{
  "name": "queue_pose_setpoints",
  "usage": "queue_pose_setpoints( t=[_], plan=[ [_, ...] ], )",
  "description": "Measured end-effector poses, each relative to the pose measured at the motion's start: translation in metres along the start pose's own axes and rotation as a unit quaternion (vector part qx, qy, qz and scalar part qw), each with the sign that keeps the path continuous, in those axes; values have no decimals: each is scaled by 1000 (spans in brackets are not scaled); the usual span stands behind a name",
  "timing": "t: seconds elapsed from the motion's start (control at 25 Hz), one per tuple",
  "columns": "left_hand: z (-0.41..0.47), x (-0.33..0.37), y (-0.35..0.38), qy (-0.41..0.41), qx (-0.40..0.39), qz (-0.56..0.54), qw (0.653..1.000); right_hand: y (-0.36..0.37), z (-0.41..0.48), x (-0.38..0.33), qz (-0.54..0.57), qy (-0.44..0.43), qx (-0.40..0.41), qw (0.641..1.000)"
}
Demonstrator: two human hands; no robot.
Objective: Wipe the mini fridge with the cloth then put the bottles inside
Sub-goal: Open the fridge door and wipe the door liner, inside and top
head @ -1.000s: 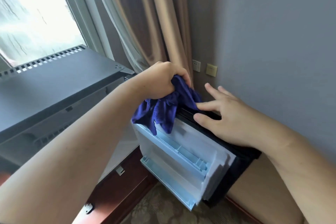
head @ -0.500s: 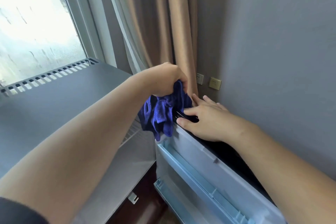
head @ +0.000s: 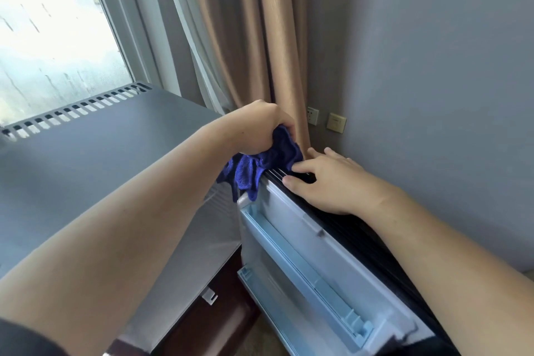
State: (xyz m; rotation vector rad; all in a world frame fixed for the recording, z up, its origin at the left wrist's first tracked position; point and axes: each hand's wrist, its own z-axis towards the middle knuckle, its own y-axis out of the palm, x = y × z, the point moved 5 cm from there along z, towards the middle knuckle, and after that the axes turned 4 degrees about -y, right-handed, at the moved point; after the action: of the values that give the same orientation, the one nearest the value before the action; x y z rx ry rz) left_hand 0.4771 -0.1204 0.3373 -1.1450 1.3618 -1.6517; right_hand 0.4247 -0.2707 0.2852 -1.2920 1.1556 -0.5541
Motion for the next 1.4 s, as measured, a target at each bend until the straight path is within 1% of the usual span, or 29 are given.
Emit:
queue_pose_setpoints(
  t=[0.2,0.28,0.36,0.4,0.48,0.56,0.64,0.72,0.8,0.88,1.0,1.08,1.16,1.24,1.4],
  plan=[
    [-32,59,8,-9,13,-39,999,-12,-64,35,-12,-16,21,1000],
    [-44,88,14,-9,7,-65,998,-10,-96,61,-20,2,21,1000],
    [-51,125,23,6,0,-72,997,-1,-129,86,18,34,13,999],
    [-54,146,28,16,-5,-73,997,3,-141,95,35,36,21,999],
    [-58,181,37,32,-16,-74,997,1,-155,106,29,10,71,997],
    [-65,203,45,45,-11,-78,996,-1,-169,110,63,-1,120,991],
    [-72,205,46,41,5,-84,996,1,-186,112,116,-18,174,978],
    [-82,200,45,33,8,-79,996,5,-204,110,132,-52,220,965],
    [-99,197,43,37,37,-96,994,9,-220,102,129,-87,259,953],
    [-115,190,43,30,93,-142,985,15,-232,87,104,-120,276,948],
    [-125,182,49,17,167,-177,970,30,-240,64,66,-127,242,960],
    [-120,185,54,10,195,-184,963,31,-237,59,40,-107,222,968],
    [-111,190,55,7,213,-203,956,23,-228,65,16,-70,209,975],
    [-99,195,57,20,217,-217,951,14,-216,77,6,-30,188,982],
    [-78,184,54,56,182,-213,958,5,-194,97,23,14,152,988]
  ],
)
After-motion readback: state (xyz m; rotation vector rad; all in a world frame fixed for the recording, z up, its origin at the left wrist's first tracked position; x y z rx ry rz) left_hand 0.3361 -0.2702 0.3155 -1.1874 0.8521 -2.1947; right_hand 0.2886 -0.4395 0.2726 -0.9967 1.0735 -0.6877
